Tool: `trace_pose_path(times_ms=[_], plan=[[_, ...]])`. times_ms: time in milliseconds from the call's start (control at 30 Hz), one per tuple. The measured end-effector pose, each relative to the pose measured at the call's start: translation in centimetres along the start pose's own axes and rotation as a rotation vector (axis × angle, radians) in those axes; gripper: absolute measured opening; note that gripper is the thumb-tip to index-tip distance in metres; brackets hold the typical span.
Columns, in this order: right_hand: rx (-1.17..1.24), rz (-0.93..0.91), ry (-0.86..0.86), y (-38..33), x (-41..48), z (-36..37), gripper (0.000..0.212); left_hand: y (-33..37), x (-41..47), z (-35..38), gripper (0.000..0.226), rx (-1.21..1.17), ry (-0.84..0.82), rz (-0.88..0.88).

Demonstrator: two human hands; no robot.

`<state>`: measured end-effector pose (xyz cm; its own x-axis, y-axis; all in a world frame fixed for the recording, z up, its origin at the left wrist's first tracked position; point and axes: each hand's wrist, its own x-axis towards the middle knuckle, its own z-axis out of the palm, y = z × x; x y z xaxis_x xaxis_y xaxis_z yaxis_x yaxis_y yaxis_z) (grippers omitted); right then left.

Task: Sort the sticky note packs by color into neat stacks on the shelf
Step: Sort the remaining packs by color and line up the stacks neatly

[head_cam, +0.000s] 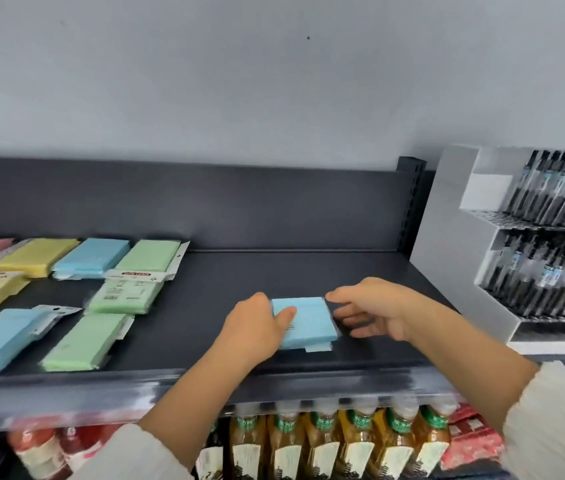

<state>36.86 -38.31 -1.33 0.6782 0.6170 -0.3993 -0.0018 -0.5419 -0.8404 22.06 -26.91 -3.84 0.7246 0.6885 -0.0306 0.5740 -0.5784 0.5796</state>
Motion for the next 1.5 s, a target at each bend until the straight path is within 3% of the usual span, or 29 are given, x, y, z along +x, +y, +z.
trace_pose_path(times_ms=[133, 233, 300, 367, 467, 533, 700, 867, 1000, 1067, 1133, 1300, 1400, 1500], plan=[[-0.068, -0.055, -0.069, 0.0, 0.8, 1.2, 0.041, 1.6, 0.1, 0.5, 0.041, -0.191, -0.005, -0.125], [0.139, -0.058, -0.185, -0.1, 1.3, 1.2, 0.027, 2.1, 0.0, 0.5, 0.067, -0.358, 0.037, -0.189], [0.290, -0.085, -0.270, 0.4, 1.1, 1.6, 0.030, 2.2, -0.2, 0.6, 0.075, -0.531, 0.084, -0.184], [0.290, -0.226, -0.264, 1.1, 0.5, 2.5, 0.040, 2.2, -0.5, 0.8, 0.077, -0.607, 0.174, -0.123], [0.168, -0.491, -0.111, 1.4, -0.1, 3.6, 0.052, 1.8, -1.4, 1.2, 0.075, -0.514, 0.320, 0.050], [0.086, -0.574, -0.117, 1.4, -0.3, 4.1, 0.055, 1.0, -1.9, 1.5, 0.072, -0.476, 0.339, 0.101], [-0.072, -0.559, -0.165, 1.1, -0.6, 5.4, 0.055, 0.1, -2.1, 0.9, 0.073, -0.455, 0.235, 0.019], [-0.017, -0.601, -0.180, -2.1, -1.2, 8.1, 0.048, -1.6, -2.7, -2.7, 0.060, -0.441, 0.370, 0.052], [0.074, -0.579, -0.269, -5.6, -1.8, 13.1, 0.037, -5.9, -3.5, -8.0, 0.032, -0.428, 0.447, 0.066], [0.161, -0.526, -0.332, -7.6, -2.2, 16.4, 0.029, -8.9, -3.9, -11.1, 0.019, -0.434, 0.445, 0.051], [0.196, -0.496, -0.349, -9.5, -2.4, 19.5, 0.026, -11.7, -3.8, -14.1, 0.021, -0.465, 0.414, 0.052], [0.184, -0.484, -0.209, -14.5, -1.3, 27.7, 0.041, -18.7, -1.4, -20.7, 0.026, -0.534, 0.340, 0.038], [0.153, -0.449, -0.147, -16.8, -0.4, 31.6, 0.034, -22.4, 1.0, -23.0, 0.026, -0.500, 0.264, -0.001], [0.090, -0.391, -0.041, -17.8, 0.9, 33.5, 0.026, -24.9, 2.8, -23.5, 0.023, -0.615, 0.071, -0.075]])
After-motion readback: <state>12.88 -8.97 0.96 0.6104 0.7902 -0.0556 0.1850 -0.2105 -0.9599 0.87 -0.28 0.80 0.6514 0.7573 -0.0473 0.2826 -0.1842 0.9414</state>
